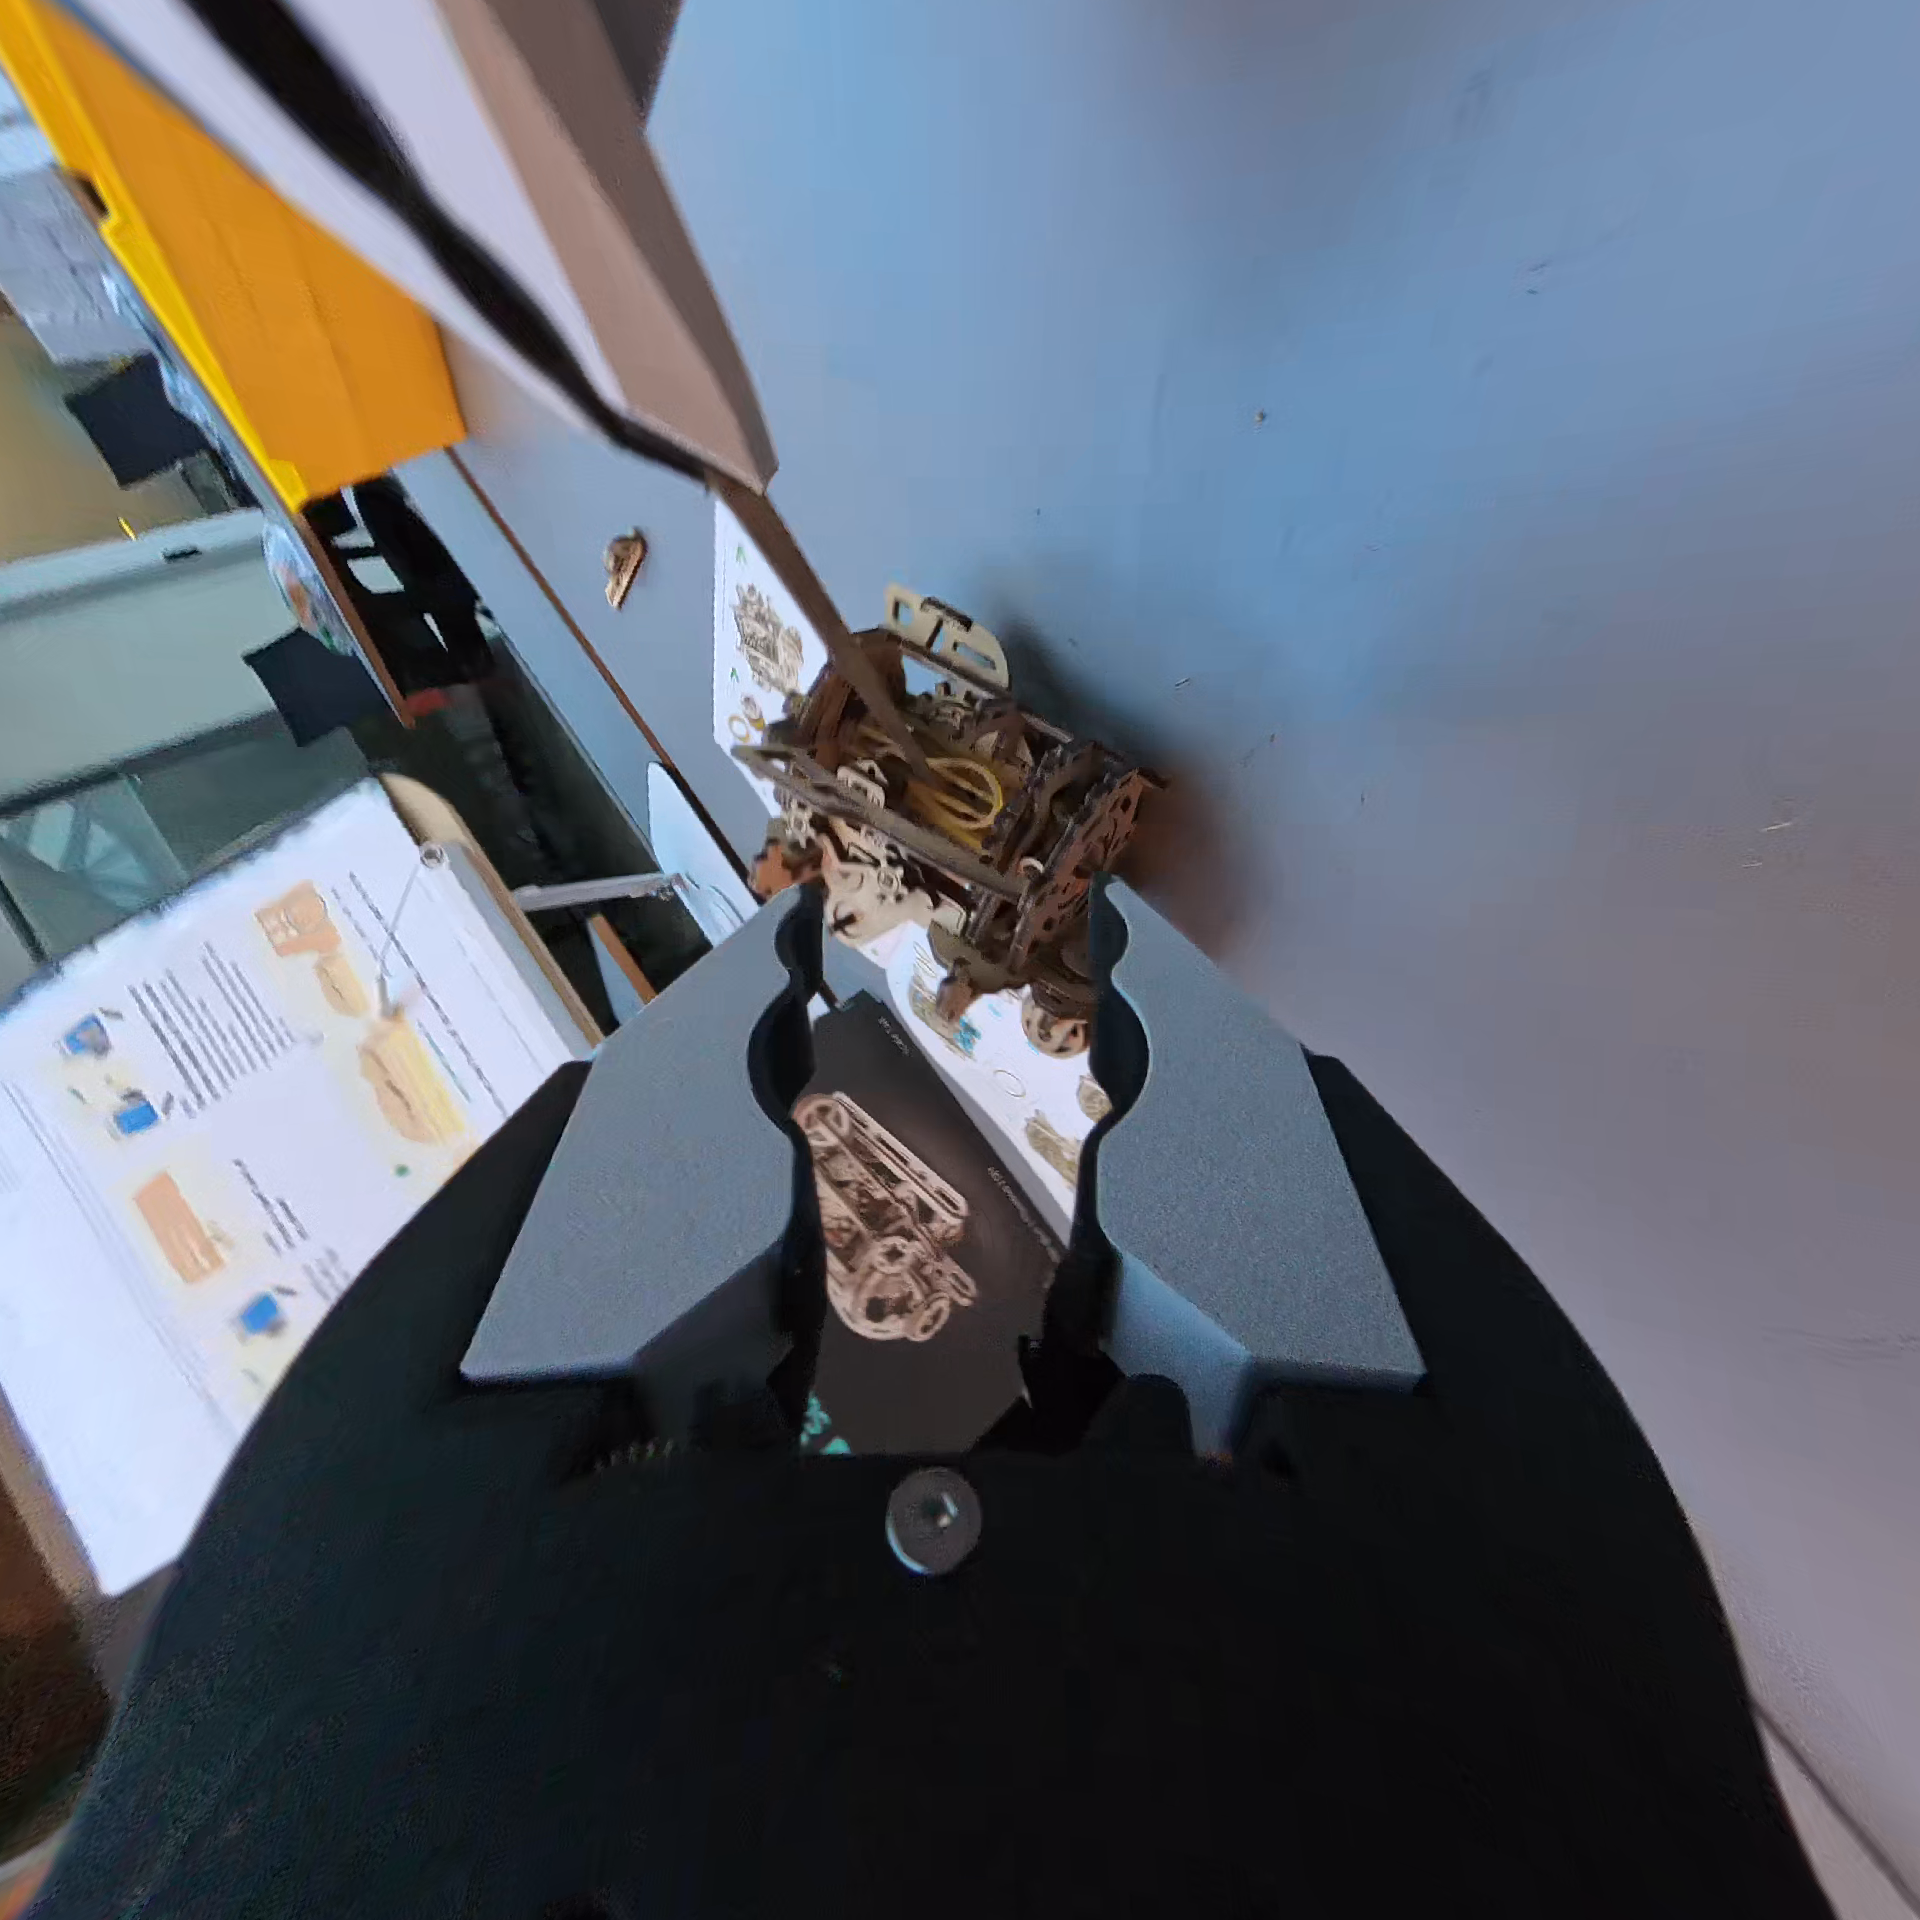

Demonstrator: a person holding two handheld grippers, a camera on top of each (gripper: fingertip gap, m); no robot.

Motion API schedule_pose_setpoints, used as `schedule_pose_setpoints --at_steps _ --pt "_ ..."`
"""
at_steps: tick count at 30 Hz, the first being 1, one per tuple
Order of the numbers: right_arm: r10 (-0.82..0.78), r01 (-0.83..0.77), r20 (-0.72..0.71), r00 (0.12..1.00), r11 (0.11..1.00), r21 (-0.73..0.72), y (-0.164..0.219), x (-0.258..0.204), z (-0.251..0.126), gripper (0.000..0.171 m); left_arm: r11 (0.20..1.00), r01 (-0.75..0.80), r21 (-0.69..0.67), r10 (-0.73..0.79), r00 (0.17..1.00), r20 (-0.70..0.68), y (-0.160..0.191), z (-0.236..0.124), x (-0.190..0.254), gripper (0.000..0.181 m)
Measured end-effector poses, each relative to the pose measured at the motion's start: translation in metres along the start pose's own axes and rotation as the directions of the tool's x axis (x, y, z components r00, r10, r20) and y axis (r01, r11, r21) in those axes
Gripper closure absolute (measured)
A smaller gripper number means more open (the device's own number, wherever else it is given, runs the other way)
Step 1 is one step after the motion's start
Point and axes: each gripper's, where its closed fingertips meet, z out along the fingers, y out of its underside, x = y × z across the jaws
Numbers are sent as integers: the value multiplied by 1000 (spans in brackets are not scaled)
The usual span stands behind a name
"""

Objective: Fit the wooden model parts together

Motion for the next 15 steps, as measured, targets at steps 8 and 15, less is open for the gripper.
schedule_pose_setpoints --at_steps 8,15 --pt "49 -51 82 995 999 17 -2 -6 0 170 888 454 74 -456 890 22 21 -7 -1 133" --pt "40 -37 171 984 999 -25 -6 2 -4 170 568 801 191 -803 590 -86 17 4 3 109"
